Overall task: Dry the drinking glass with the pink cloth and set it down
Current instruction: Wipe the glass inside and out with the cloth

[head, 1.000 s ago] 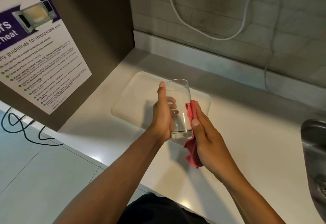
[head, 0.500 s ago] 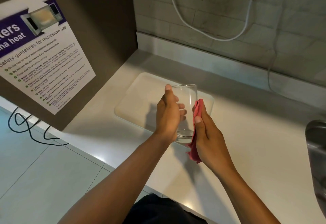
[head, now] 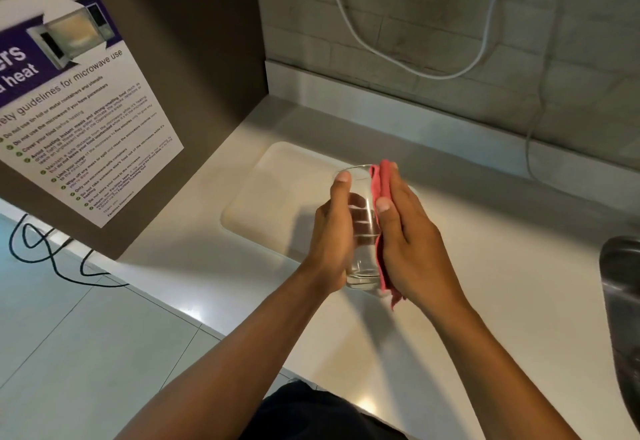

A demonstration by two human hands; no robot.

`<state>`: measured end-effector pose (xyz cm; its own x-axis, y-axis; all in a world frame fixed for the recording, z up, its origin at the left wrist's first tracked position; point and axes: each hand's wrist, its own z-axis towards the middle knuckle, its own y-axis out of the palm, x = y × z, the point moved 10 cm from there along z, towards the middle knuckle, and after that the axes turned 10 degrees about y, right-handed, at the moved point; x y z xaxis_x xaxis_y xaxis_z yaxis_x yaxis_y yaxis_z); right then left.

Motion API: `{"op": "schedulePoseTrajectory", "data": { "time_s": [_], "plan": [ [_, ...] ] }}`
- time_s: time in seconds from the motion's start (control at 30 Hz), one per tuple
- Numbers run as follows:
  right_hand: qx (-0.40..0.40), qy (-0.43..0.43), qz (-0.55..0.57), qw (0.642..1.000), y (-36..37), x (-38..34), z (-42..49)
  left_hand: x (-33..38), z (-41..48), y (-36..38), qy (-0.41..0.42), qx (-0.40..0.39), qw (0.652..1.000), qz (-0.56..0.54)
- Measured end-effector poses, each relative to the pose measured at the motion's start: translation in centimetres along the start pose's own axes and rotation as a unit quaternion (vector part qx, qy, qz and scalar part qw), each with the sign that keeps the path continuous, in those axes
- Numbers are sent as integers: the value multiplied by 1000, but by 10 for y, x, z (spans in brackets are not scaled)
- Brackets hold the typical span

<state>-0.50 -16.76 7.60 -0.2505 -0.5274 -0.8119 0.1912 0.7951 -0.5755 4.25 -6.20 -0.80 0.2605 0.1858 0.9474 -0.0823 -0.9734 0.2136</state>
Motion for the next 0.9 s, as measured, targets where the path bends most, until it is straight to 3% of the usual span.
{"op": "schedulePoseTrajectory", "data": {
  "time_s": [0.17,0.33,0.43,0.53,0.73,0.9],
  "plan": [
    [-57,-35,-66,996,24,7,-18,8,11,-12,-12,25,1000,8],
    [-30,44,39,998,1,19,7,-6,-3,3,-49,4,999,-5],
    [2,-14,-7,1000,-3,1,3,-8,0,8,-55,-15,998,-37],
    [-28,-49,-52,997,15,2,-14,1,7,-3,-36,3,999,-32],
    [-36,42,66,996,0,19,9,-6,-6,5,-58,-4,998,-33],
    [-24,-54,-45,997,11,0,-10,6,7,-4,-27,13,999,-38]
  ]
}}
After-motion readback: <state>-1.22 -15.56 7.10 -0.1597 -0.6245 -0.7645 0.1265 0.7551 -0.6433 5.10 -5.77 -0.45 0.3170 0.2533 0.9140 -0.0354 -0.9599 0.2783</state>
